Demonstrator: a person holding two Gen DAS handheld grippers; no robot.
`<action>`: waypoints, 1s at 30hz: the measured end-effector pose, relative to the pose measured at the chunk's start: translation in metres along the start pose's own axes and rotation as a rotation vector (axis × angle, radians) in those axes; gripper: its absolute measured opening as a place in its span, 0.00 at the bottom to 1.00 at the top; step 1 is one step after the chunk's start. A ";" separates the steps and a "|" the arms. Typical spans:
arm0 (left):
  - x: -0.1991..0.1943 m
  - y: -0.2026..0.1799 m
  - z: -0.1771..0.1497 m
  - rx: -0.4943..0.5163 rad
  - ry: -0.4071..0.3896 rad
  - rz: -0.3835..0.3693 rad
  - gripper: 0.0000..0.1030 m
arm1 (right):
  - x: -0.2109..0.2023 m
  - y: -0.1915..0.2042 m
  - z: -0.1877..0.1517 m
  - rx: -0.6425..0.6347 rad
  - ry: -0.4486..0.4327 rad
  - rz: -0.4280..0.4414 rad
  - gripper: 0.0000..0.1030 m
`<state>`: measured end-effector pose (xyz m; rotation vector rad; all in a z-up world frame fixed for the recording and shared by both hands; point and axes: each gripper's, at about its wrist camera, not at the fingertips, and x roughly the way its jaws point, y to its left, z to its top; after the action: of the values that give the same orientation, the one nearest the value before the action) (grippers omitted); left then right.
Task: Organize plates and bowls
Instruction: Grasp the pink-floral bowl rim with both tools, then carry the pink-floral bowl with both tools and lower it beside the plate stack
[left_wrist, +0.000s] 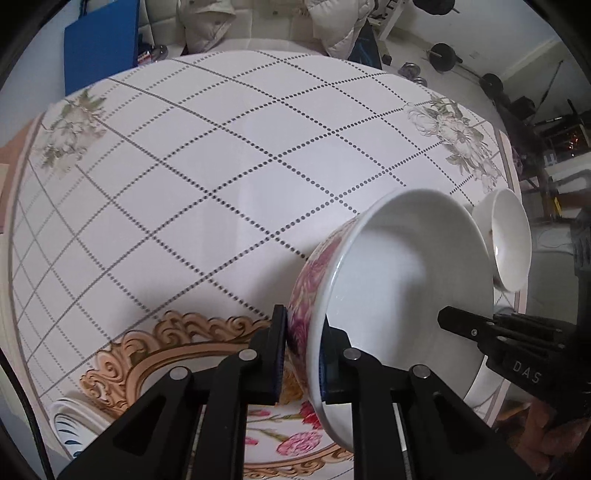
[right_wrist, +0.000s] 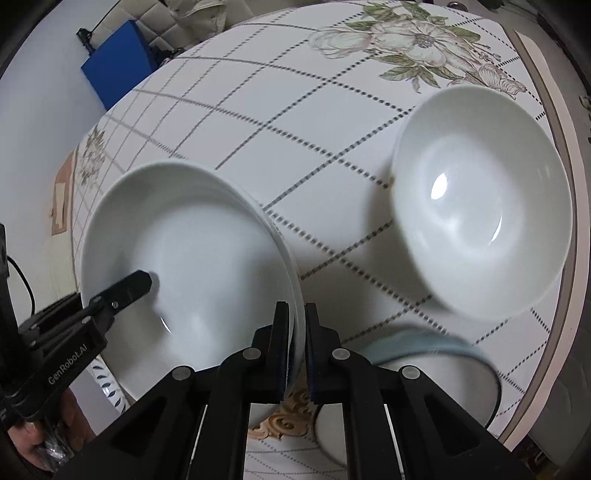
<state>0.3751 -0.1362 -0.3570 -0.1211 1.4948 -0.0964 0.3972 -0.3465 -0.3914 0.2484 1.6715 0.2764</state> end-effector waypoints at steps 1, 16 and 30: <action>-0.004 0.004 -0.005 -0.002 -0.002 -0.002 0.11 | -0.002 0.004 -0.004 -0.005 0.001 0.001 0.09; -0.029 0.029 -0.109 -0.031 -0.010 0.002 0.11 | -0.007 0.061 -0.113 -0.112 0.017 -0.030 0.09; -0.011 0.036 -0.181 -0.053 0.053 0.019 0.11 | 0.020 0.054 -0.196 -0.136 0.083 -0.048 0.09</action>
<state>0.1931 -0.1030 -0.3642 -0.1479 1.5519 -0.0454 0.2007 -0.2962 -0.3714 0.0958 1.7303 0.3668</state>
